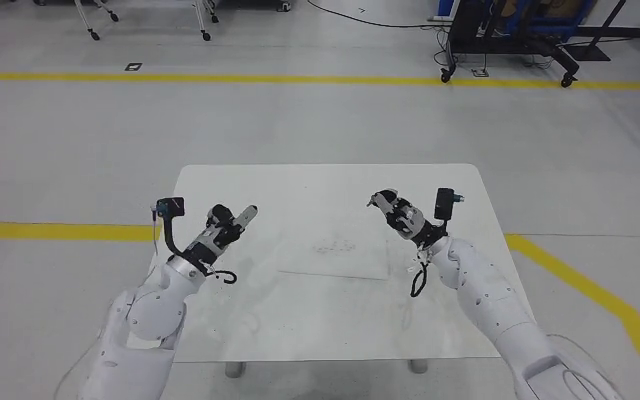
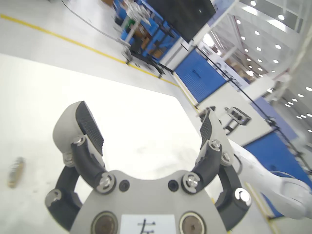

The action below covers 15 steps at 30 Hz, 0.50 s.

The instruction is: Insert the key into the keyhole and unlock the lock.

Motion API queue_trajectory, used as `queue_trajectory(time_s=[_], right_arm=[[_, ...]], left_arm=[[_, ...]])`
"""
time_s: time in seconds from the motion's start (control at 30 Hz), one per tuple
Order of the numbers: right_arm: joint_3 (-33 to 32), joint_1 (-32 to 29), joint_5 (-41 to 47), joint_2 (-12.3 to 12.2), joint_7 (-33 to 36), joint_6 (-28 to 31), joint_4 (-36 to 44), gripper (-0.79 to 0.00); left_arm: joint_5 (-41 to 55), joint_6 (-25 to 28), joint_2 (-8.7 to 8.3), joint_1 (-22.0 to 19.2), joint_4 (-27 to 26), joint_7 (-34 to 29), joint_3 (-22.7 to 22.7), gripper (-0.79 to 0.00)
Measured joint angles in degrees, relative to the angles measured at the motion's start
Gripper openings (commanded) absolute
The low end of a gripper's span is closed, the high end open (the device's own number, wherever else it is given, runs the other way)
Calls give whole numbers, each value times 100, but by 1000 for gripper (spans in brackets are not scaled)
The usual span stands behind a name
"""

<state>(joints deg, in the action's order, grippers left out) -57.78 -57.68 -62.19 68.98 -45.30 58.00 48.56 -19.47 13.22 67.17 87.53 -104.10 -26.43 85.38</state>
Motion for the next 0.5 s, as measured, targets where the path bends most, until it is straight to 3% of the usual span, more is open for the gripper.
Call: queue_trajectory(time_s=[0.07, 0.2, 0.3, 0.5], right_arm=[[5, 3, -59, 1, 1, 0, 1, -785], [7, 4, -70, 2, -1, 0, 1, -785], [21, -28, -15, 12, 46, -17, 39, -785], [668, -112, 1892, 285, 1295, 1, 205, -785]], left_arm=[[-65, -5, 0, 22, 0, -253, 3, 0], [-166, -1, 0, 36, -3, 108, 7, 0], [90, -69, 18, 116, 110, -56, -90, 0], [1891, -45, 47, 107, -95, -843, -374, 0]])
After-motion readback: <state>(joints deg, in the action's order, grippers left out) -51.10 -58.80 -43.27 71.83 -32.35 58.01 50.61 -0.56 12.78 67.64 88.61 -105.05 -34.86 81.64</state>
